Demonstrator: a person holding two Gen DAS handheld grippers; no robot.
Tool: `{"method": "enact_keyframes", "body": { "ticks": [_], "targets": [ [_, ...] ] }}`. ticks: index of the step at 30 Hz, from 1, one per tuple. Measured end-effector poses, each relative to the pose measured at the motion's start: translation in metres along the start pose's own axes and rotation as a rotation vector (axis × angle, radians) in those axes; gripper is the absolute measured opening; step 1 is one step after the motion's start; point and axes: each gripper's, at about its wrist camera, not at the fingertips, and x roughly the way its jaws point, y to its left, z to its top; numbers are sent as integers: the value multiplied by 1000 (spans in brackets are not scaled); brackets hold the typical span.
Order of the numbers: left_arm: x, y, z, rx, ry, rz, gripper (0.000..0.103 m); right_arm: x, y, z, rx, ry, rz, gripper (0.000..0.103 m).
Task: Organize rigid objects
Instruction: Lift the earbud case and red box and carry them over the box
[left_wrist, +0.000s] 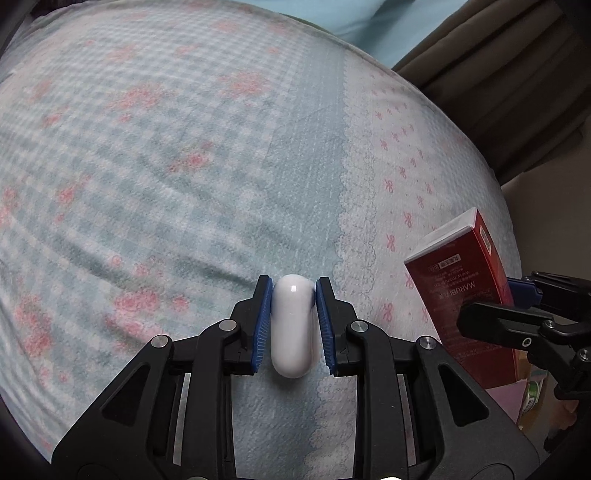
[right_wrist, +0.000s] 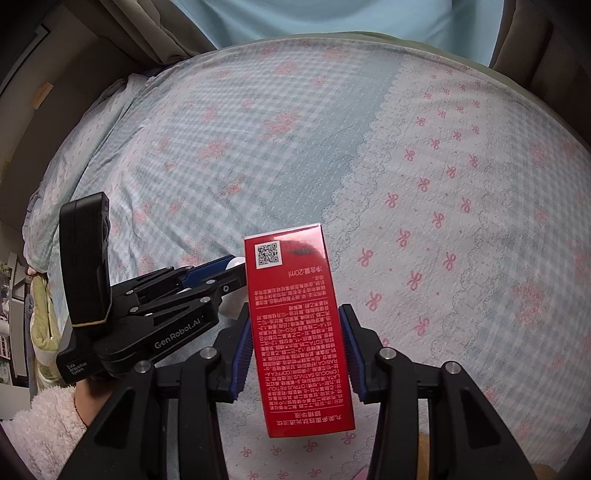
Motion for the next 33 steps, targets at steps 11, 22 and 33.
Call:
{"method": "enact_keyframes", "body": {
  "ticks": [11, 22, 33],
  "targets": [
    [13, -13, -4, 36, 18, 65, 31, 6, -9, -3, 32, 4, 13, 41],
    [27, -38, -13, 198, 30, 201, 39, 6, -18, -4, 46, 3, 13, 41],
    [-15, -41, -15, 161, -18, 128, 39, -16, -27, -8, 76, -47, 5, 41]
  ]
}}
